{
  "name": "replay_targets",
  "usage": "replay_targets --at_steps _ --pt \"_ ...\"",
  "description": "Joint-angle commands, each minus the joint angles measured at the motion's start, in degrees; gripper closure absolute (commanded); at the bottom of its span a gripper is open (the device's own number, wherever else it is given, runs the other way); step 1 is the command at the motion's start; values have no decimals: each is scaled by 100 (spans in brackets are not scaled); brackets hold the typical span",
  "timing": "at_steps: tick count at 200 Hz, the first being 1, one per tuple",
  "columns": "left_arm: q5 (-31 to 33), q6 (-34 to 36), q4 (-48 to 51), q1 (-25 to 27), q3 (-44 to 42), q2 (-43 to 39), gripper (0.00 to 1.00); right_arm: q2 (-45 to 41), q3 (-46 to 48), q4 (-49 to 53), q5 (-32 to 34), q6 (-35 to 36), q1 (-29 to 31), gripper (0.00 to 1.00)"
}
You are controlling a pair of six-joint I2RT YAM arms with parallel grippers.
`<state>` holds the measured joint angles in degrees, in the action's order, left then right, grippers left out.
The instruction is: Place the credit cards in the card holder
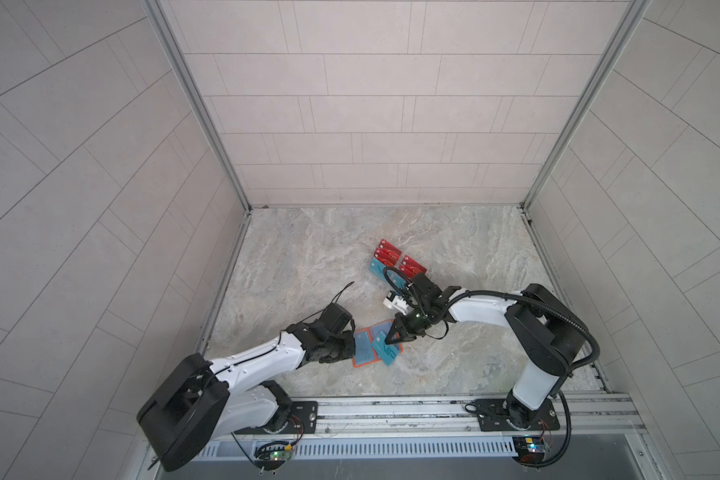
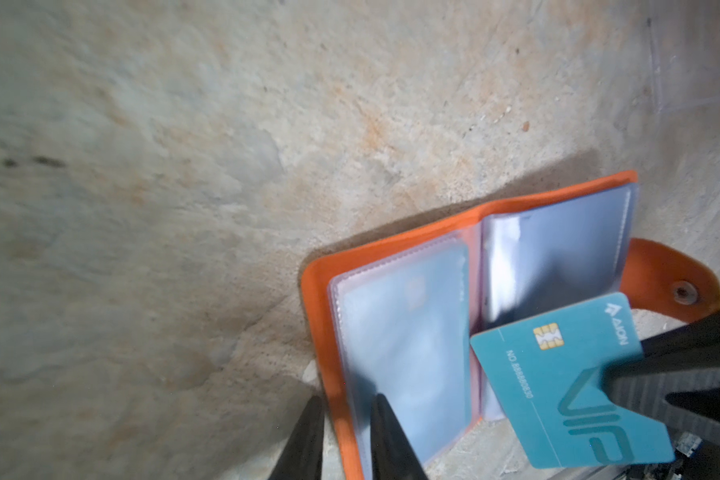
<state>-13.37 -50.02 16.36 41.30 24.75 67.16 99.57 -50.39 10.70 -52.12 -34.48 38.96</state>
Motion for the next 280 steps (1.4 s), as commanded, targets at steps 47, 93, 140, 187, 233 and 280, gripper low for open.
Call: replay_targets --at_steps 47,93,140,187,233,280 --pt "113 54 86 23 -92 -80 75 -538 16 -80 97 -85 25 100" --pt "115 49 78 19 -106 -97 74 -261 -54 -154 35 -46 28 100" --pt "115 46 95 21 -96 -106 75 -75 -117 -200 -33 -7 25 100" --pt "116 36 95 19 -91 -126 74 27 -102 -269 -44 -11 40 100" --pt "126 27 112 23 -87 -142 74 158 -118 -278 -46 22 44 100" --pt "133 29 142 19 -94 -179 74 274 -136 -349 -42 29 57 100"
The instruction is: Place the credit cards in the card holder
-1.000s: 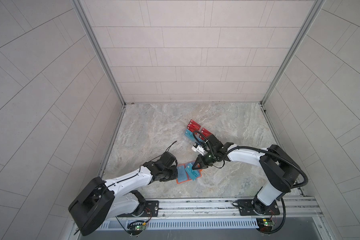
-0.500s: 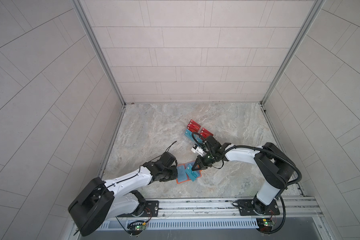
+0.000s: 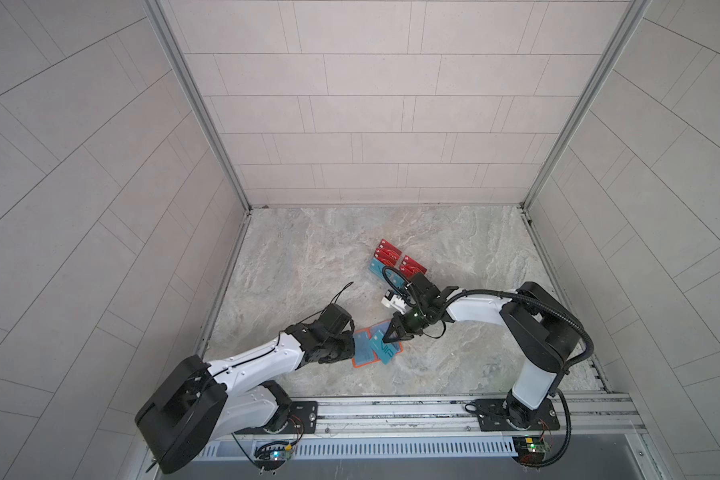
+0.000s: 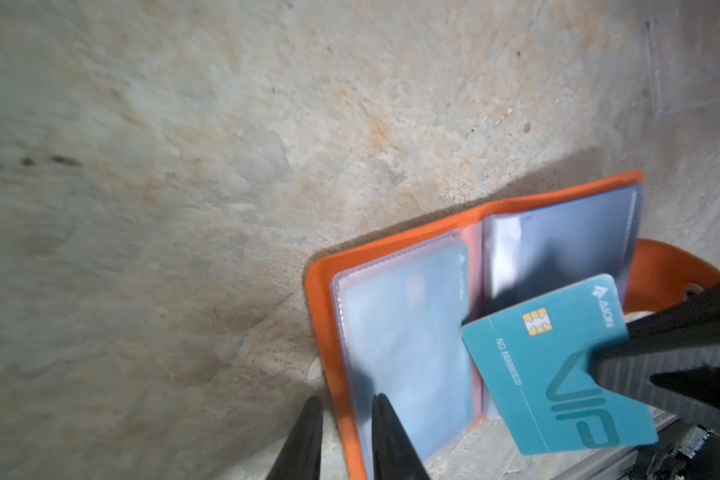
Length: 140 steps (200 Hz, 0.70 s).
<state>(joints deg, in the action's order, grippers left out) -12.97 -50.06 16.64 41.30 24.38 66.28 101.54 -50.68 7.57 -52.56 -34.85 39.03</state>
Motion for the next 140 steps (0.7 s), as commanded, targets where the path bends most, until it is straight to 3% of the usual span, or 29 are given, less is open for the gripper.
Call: replay_targets --at_steps 1,85,140 --pt "93 33 112 23 -56 -90 74 77 -108 -37 1 66 47 100" --pt "123 36 115 19 -76 -67 74 215 -196 -316 9 -73 99 100" --pt "93 14 93 -51 -82 -171 82 375 -132 -664 114 -235 149 100"
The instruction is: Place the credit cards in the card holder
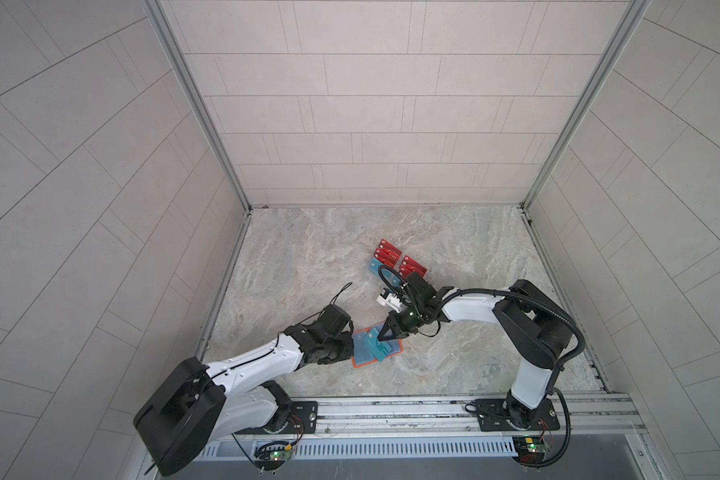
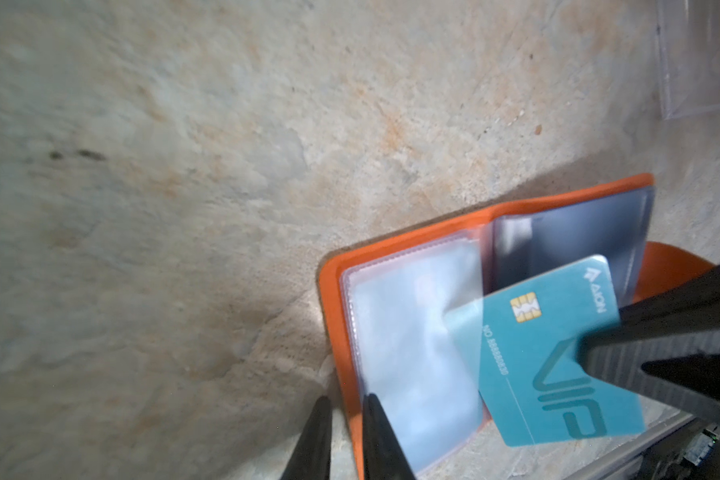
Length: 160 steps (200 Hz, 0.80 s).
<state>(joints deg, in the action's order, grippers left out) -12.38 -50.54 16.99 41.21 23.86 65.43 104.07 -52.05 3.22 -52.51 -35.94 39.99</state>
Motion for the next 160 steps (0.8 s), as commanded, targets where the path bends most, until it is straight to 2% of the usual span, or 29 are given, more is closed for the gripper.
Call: replay_targets --at_steps 1,83,160 --pt "30 67 58 -42 -25 -85 82 131 13 -241 109 -129 53 100" --pt "90 159 81 -43 -19 126 96 271 203 -791 318 -428 106 100" --pt "59 159 58 -44 -29 190 98 372 497 -1252 844 -1053 106 100"
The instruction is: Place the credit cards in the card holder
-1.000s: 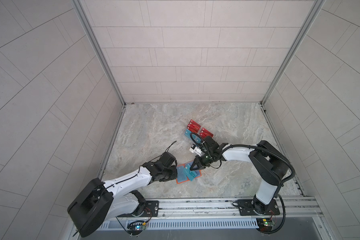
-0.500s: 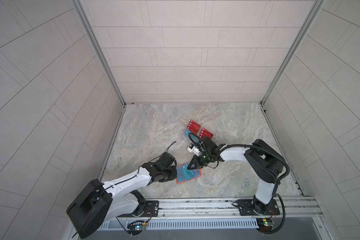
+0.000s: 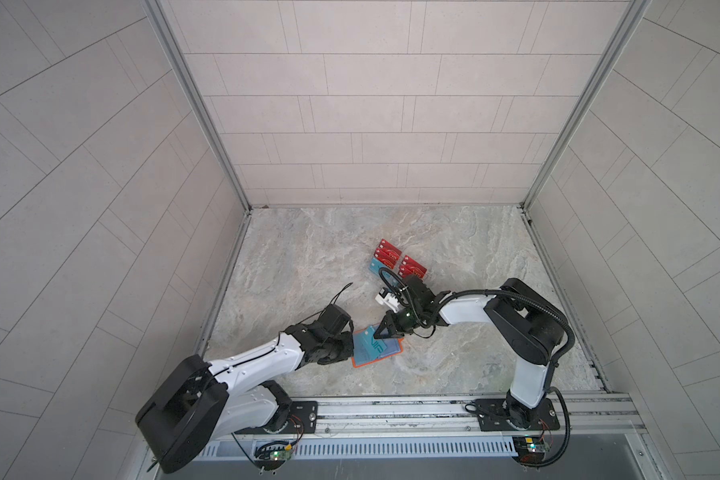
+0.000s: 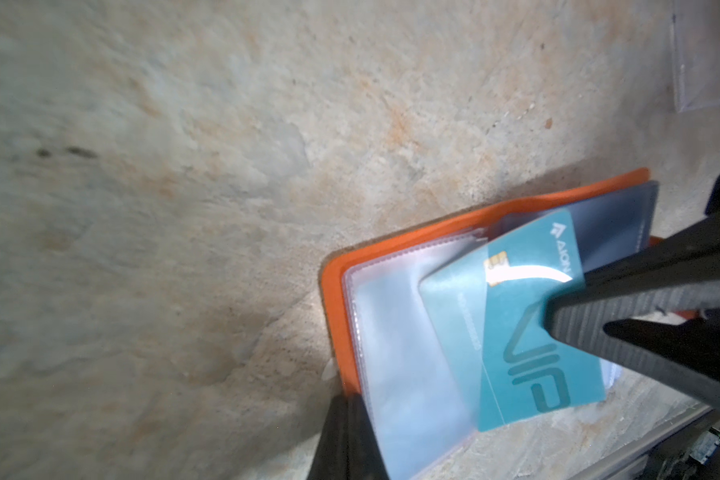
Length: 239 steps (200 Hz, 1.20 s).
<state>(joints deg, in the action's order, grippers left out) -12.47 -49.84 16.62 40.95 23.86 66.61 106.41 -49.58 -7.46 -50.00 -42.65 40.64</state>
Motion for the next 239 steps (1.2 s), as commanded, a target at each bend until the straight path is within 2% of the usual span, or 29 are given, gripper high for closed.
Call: replay_targets --at_steps 1,95,183,208,239 --pt "69 89 95 -17 -30 72 98 136 262 -211 599 -401 40 100" --pt "8 103 60 -17 -29 123 99 -52 818 -1175 1158 -1195 185 100" --pt "-35 98 -32 -17 -39 124 99 -504 882 -989 2028 -1552 646 100" --pt "-54 98 -80 -17 -48 150 99 -487 836 -911 2036 -1566 768 100" --pt "-3 233 -36 -42 3 147 99 -558 841 -816 1995 -1525 874 81"
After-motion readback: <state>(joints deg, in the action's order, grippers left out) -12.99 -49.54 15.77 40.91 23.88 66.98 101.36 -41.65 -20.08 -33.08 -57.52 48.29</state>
